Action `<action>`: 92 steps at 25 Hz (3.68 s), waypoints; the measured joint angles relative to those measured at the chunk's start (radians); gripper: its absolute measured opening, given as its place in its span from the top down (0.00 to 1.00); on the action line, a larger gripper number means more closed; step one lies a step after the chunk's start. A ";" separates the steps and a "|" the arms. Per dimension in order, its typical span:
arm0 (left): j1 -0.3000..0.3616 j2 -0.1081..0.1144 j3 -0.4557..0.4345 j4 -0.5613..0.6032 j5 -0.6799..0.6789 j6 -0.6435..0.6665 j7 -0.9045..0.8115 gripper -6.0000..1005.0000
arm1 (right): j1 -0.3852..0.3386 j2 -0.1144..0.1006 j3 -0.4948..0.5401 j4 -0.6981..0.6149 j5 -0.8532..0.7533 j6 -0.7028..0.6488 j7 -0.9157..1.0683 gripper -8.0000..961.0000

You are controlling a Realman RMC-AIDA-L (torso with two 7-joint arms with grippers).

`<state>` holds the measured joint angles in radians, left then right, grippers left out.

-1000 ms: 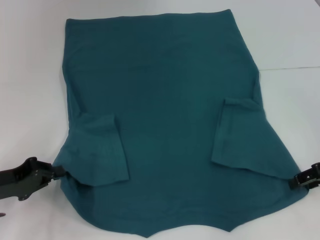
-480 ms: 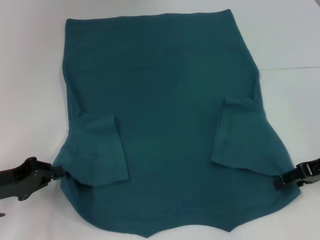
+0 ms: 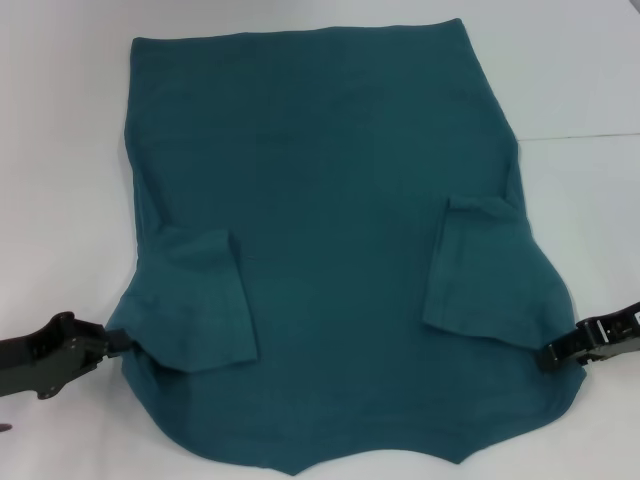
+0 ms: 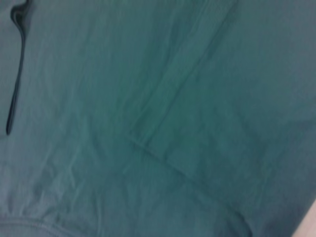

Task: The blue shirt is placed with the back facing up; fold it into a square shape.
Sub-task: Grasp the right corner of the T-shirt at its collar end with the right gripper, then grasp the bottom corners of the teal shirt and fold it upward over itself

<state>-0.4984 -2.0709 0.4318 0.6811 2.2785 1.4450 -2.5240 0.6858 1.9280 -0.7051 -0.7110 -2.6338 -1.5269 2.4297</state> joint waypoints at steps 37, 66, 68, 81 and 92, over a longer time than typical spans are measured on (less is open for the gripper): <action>0.034 0.010 0.010 0.064 0.024 0.208 0.101 0.99 | -0.067 -0.016 0.059 -0.060 0.066 -0.145 -0.044 0.95; 0.072 0.015 -0.024 0.145 0.071 0.468 0.131 0.99 | -0.155 0.017 0.137 -0.135 0.144 -0.379 -0.147 0.95; 0.040 0.028 -0.049 0.129 0.049 0.459 0.113 0.99 | -0.144 -0.008 0.154 -0.132 0.191 -0.374 -0.148 0.95; -0.235 0.100 -0.025 -0.068 0.028 -0.011 -0.014 0.99 | -0.062 -0.063 0.307 -0.073 0.412 0.037 -0.078 0.95; -0.301 0.066 0.232 -0.112 0.029 -0.388 -0.067 0.99 | 0.026 0.013 0.022 0.113 0.388 0.548 -0.132 0.95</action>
<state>-0.7993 -2.0051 0.6641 0.5690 2.3072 1.0573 -2.5913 0.7122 1.9406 -0.6832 -0.5984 -2.2454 -0.9793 2.2977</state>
